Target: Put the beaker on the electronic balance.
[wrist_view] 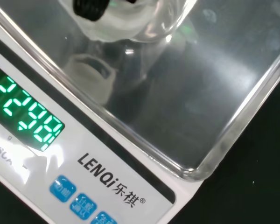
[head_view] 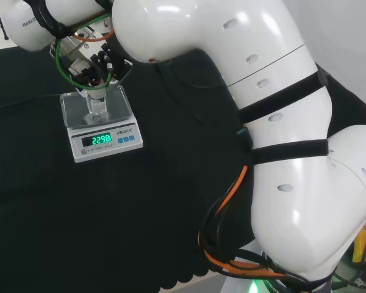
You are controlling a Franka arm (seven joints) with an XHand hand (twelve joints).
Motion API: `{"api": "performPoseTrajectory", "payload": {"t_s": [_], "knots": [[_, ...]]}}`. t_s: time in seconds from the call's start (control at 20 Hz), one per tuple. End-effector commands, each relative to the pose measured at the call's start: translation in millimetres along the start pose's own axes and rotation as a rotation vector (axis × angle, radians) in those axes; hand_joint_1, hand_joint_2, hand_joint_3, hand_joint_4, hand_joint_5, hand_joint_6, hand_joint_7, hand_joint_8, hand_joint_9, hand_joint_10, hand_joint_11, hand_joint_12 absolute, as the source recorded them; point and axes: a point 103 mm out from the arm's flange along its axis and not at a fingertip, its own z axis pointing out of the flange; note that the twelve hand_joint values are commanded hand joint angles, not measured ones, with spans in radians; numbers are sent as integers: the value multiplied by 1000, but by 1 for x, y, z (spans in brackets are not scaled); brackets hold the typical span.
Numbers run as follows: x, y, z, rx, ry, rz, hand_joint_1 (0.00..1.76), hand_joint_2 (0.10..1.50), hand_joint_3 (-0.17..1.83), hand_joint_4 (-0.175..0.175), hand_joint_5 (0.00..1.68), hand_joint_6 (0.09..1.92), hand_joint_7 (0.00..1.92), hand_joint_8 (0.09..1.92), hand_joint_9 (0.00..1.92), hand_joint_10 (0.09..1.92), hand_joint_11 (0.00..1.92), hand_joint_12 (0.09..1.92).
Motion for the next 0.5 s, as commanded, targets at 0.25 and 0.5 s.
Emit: {"api": "performPoseTrajectory", "payload": {"t_s": [0.25, 0.5], "knots": [[-1, -5, 7, 37, 14, -4, 903, 994, -158, -76, 371, 866, 471, 867, 703, 888, 542, 1359], [-3, -9, 20, 121, -42, 18, 871, 963, -175, -65, 228, 634, 326, 862, 637, 882, 515, 1369]]}}
